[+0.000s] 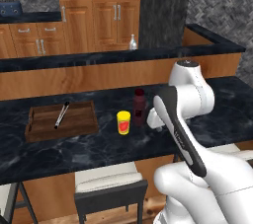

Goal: Place the drinks on the dining counter in a tight cluster.

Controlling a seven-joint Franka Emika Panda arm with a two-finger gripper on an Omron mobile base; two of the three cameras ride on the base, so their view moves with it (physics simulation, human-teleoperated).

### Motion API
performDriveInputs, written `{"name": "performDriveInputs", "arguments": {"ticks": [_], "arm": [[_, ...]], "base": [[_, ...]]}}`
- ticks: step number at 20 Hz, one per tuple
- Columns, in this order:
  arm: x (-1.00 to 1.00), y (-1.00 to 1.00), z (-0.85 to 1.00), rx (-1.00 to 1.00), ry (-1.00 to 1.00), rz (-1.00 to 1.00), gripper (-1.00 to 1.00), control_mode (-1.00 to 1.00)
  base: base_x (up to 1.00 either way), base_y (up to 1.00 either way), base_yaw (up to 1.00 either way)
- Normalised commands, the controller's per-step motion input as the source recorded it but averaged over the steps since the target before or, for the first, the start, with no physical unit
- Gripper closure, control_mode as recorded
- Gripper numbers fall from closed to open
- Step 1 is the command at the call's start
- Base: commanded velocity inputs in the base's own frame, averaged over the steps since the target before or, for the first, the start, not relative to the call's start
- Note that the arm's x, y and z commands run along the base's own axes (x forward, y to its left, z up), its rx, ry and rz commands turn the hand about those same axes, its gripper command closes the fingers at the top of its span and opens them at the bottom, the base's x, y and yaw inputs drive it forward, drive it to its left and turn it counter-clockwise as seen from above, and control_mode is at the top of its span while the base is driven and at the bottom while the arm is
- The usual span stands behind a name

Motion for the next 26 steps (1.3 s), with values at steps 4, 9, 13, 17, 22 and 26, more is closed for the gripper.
{"name": "performDriveInputs", "arguments": {"ticks": [4, 9, 13, 17, 22, 26], "arm": [[0.00, 0.00, 0.00, 0.00, 0.00, 0.00, -1.00, -1.00], [-0.02, 0.00, 0.00, 0.00, 0.00, 0.00, -1.00, -1.00], [0.00, 0.00, 0.00, 0.00, 0.00, 0.00, -1.00, 1.00], [0.00, 0.00, 0.00, 0.00, 0.00, 0.00, -1.00, 1.00], [0.00, 0.00, 0.00, 0.00, 0.00, 0.00, -1.00, 1.00], [0.00, 0.00, 0.00, 0.00, 0.00, 0.00, -1.00, 1.00]], "base": [[0.00, 0.00, 0.00], [0.00, 0.00, 0.00], [-0.28, 0.00, -0.01], [-0.47, 0.00, -0.02], [-0.49, 0.02, 0.00], [-0.24, 0.37, 0.00]]}}
